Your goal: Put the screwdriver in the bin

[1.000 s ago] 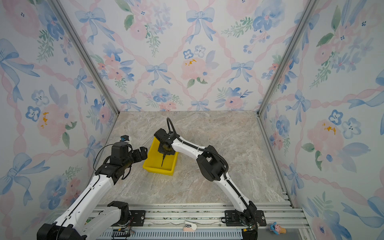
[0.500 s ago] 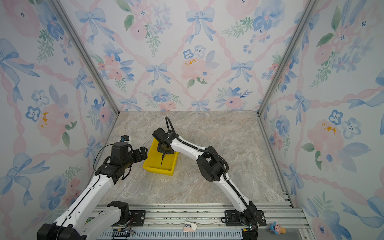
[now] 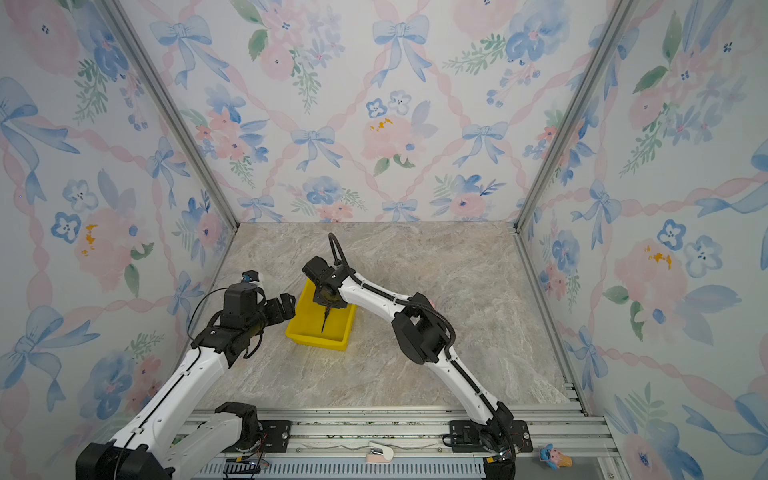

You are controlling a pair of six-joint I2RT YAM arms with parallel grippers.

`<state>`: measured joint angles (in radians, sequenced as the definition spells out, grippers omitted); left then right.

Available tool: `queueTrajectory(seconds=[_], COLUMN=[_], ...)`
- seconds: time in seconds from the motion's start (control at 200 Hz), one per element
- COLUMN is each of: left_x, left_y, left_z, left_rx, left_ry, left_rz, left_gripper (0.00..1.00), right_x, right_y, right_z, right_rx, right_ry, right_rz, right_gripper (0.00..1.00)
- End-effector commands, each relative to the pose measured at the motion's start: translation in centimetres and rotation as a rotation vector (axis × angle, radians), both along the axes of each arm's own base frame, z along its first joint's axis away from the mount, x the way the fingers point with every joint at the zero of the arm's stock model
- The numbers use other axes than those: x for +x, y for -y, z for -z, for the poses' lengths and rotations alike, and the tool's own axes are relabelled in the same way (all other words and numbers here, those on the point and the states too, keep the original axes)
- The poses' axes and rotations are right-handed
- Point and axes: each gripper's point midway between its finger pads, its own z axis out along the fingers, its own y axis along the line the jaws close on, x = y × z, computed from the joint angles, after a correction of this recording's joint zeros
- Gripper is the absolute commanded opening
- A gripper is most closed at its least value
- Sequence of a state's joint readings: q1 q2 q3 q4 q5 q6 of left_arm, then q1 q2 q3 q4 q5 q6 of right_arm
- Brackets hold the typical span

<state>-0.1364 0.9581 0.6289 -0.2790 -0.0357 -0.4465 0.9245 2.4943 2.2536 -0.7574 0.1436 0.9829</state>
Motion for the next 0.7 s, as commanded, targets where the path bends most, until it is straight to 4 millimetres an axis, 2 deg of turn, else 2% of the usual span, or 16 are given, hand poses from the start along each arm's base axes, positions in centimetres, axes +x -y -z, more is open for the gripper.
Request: queueTrajectory(seconds=[0.0,0.19,0.375,0.54,0.695], left_x=[0.9,0.9,1.0,1.2,1.1], left_y=[0.2,0.3,0.3,0.3,0.4], left_z=[-1.6,-1.3,-1.3,-1.6,-1.5], left_rx=[-0.009,-0.009,-0.014,-0.012,-0.016], left_ry=[0.047,0.042,0.047,0.053,0.051], left_rz=[0.012,0.018,0.017,0.015,0.022], left_gripper=[0.98,0.97,0.98,0.97,0.97], right_x=[0.0,0.6,0.3,-0.3,-1.0], right_y=[-0.3,0.3,1.3,3.1,5.8], right_z=[-1.3,-5.7,-9.4,-11.7,-13.6], right_rx=[-0.03,-0.037,-0.057,-0.12,-0.193], right_ry=[0.04,0.126,0.192,0.236,0.293], right_rz=[-0.018,-0.041,-0.07,-0.115,-0.165], right_gripper=[0.31,0.32,0.34,0.35,0.39])
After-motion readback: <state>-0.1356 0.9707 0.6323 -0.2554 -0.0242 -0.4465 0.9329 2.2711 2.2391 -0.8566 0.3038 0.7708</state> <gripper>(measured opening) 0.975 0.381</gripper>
